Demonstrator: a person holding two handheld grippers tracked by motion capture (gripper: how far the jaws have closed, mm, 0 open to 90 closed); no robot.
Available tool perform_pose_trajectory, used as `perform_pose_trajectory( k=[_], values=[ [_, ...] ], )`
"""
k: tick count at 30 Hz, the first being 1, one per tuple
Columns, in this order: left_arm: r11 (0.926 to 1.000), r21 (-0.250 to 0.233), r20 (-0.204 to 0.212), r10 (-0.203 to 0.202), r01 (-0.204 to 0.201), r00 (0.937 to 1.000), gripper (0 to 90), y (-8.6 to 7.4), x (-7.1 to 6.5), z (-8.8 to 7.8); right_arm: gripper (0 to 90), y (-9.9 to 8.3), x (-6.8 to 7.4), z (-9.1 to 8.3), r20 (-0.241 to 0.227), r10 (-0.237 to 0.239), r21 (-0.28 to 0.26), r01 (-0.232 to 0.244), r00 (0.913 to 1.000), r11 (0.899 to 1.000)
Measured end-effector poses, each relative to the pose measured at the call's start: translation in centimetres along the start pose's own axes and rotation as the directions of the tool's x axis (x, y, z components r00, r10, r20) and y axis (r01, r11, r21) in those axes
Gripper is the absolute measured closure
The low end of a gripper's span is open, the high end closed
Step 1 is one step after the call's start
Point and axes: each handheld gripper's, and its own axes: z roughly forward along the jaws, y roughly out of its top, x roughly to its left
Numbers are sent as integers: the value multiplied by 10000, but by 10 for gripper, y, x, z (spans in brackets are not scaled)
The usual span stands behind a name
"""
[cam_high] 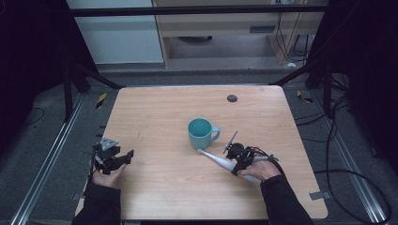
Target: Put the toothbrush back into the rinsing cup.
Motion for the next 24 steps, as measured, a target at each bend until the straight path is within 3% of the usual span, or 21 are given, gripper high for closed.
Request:
perform_pose_trajectory(
  k=[4, 10, 18, 24],
  values=[
    [10000, -6, 7, 0, 0, 10000, 405, 0, 0, 0, 659, 2, 3, 0, 118, 3, 112, -4, 9999, 9999],
    [10000, -39, 5, -20, 20, 10000, 406, 0, 0, -1, 664, 0, 6, 0, -46, -156, -177, 155, 9999, 9997],
    [10000, -85, -12, -24, 24, 10000, 407, 1, -1, -2, 664, -9, 16, -21, -448, -391, -1060, 342, 9982, 9938],
    [10000, -61, -22, -35, 35, 10000, 407, 0, 0, -1, 664, -16, 27, -38, -479, -610, -2154, 494, 9970, 9753]
  ],
)
